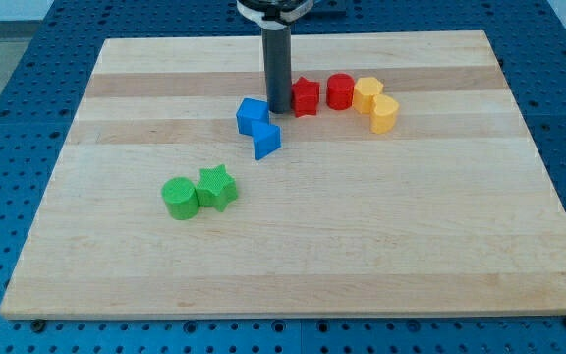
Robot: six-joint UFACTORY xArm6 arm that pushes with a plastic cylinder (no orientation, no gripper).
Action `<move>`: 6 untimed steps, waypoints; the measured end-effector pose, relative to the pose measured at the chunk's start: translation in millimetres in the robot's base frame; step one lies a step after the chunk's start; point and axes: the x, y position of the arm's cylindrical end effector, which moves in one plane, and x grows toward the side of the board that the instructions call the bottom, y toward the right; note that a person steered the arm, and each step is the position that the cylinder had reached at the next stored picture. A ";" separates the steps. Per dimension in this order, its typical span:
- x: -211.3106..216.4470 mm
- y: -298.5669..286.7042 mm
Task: Push blue cube slightly left
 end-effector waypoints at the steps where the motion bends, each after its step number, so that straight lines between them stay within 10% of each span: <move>1: 0.0 0.8; 6: -0.1 -42.2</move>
